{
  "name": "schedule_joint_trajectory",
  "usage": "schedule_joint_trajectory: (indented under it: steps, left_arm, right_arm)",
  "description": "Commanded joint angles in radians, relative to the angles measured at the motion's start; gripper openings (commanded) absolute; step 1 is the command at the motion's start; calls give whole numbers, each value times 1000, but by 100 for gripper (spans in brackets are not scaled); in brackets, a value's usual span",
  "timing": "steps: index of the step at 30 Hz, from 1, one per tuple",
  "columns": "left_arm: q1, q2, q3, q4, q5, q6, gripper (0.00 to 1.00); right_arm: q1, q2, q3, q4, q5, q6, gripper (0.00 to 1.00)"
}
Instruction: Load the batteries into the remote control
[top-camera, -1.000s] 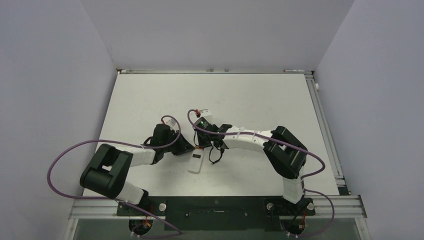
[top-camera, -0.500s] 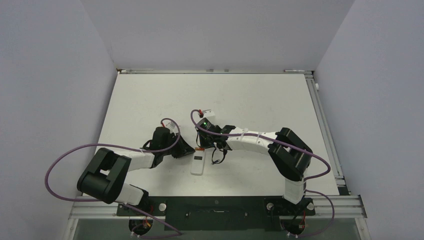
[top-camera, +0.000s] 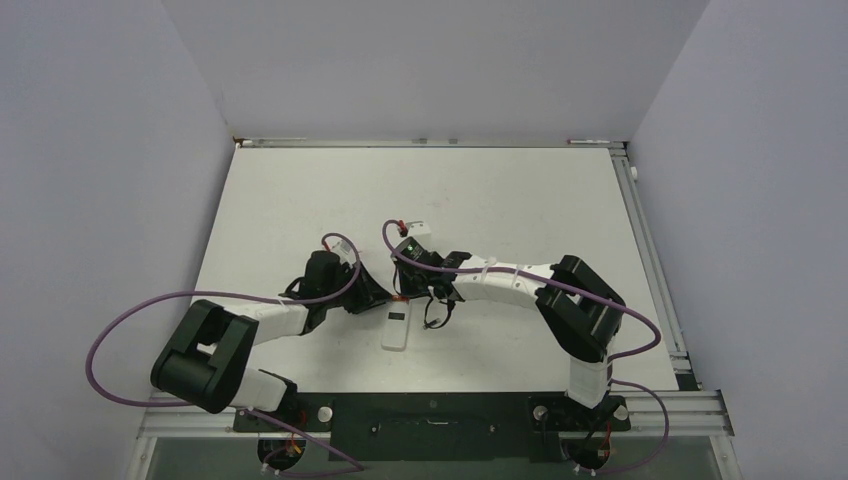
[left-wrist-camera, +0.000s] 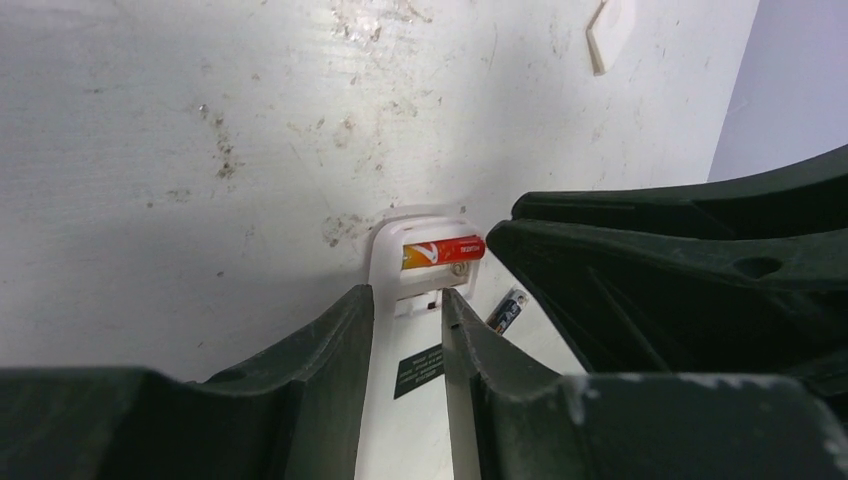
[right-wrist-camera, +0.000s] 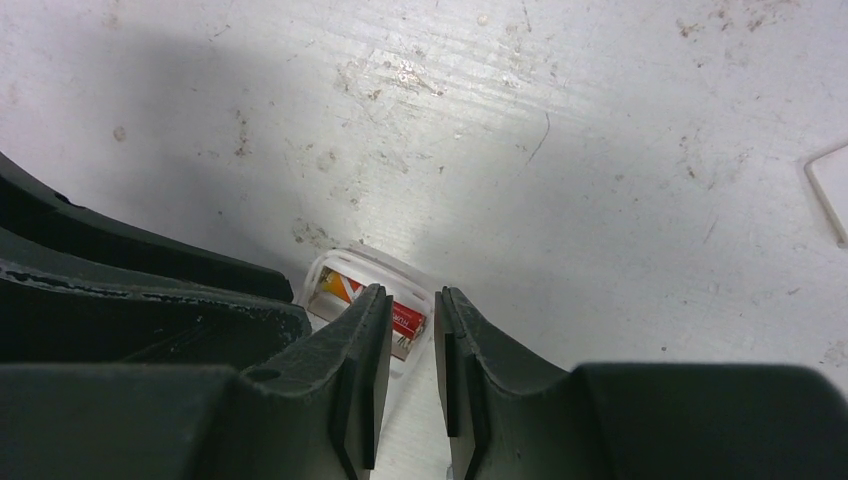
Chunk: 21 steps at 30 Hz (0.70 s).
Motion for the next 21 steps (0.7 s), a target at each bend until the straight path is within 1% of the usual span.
schedule_joint_trajectory:
  steps: [1,8,21]
  left_arm:
    - [4,15,59,14,4,25,27]
    - [4,41,75,23,7,31,23]
    - [3,62,66,40,15,32,21]
  right_arm:
    - [11,-33,-15,33,-7,22,23]
    - [16,-40,-33,39,-16,36,20]
    - [26,-45,-34,35,-20,51,17]
